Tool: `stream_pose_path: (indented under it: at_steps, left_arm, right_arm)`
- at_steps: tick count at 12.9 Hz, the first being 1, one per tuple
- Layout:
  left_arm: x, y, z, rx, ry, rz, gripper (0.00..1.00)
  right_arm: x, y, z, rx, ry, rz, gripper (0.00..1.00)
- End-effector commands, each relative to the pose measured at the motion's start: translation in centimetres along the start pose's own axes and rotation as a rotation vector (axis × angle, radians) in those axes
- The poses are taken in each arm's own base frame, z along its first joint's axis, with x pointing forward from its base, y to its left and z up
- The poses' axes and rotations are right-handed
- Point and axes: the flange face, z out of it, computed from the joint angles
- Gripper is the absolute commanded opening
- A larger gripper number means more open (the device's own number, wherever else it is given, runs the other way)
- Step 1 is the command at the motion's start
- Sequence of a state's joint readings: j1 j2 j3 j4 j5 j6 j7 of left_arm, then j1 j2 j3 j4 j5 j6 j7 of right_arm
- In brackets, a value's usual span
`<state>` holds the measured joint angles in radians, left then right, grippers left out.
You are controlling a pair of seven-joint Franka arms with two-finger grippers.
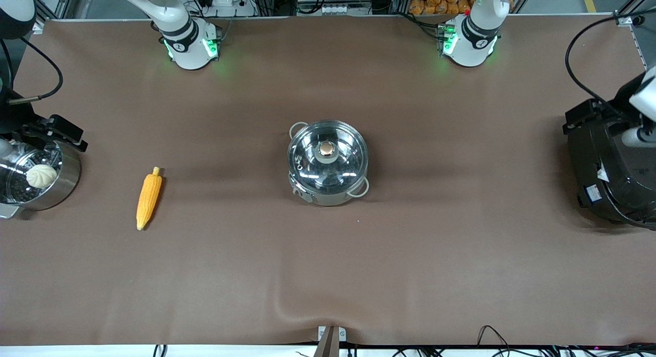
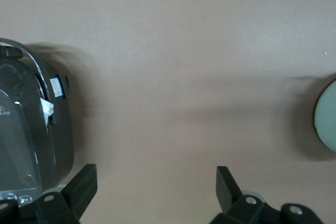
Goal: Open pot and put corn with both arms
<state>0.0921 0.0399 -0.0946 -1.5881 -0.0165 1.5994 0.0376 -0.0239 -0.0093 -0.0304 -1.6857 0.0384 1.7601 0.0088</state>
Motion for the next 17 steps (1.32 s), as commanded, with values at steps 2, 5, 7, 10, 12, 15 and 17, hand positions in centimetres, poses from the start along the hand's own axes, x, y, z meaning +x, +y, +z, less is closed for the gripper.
stream_pose_path:
  at_steps: [2,5,7,10,12,15,17]
  left_arm:
    - [1.6,3.8,1.5,-0.019,-0.026,0.052,1.00]
    - [0.8,16.3,4.0,0.028,-0.062,0.090,1.00]
    - [-0.5,23.6,6.3,0.041,-0.099,0.170,1.00]
    - [-0.2,33.7,10.8,0.073,-0.123,0.105,1.00]
    - [0.2,38.4,13.0,0.070,-0.124,0.073,1.00]
    - [-0.7,44.9,16.6,0.018,-0.043,-0.032,1.00]
    - [-1.7,48.4,17.4,-0.042,0.015,-0.157,1.00]
  right_arm:
    - [-0.3,0.2,0.2,0.000,-0.011,-0.009,1.00]
    - [-0.2,0.1,0.3,-0.003,-0.010,-0.013,1.00]
    - [0.0,0.2,1.2,-0.005,-0.022,-0.011,1.00]
    - [1.4,0.5,7.2,-0.015,-0.059,-0.011,1.00]
    - [1.7,0.8,13.5,-0.026,-0.053,-0.012,1.00]
    - [1.1,1.5,22.0,-0.074,0.015,-0.046,1.00]
    - [-0.2,2.8,26.8,-0.080,0.051,-0.041,1.00]
